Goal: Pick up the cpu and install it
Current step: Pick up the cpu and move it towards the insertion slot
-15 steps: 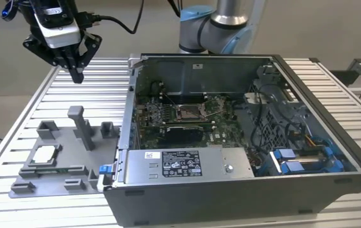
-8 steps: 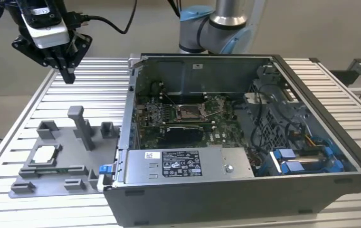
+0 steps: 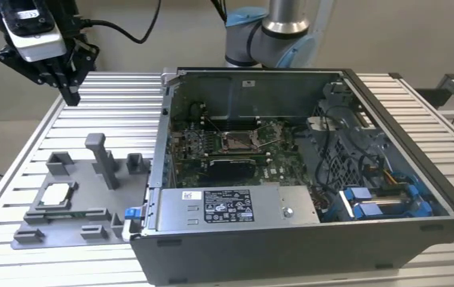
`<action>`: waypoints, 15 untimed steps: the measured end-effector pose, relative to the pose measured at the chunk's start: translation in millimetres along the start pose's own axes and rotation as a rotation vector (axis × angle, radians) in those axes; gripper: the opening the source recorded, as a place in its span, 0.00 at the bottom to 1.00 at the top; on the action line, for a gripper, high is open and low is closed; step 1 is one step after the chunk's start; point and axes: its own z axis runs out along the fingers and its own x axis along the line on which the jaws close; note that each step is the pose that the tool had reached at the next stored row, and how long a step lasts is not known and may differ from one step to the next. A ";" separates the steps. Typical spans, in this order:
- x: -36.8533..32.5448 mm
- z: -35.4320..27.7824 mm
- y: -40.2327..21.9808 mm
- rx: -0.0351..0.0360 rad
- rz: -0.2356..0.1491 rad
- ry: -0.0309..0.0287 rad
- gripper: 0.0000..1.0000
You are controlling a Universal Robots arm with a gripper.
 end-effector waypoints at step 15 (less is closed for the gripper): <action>41.6 1.8 -1.4 -0.0001 0.000 0.0005 0.00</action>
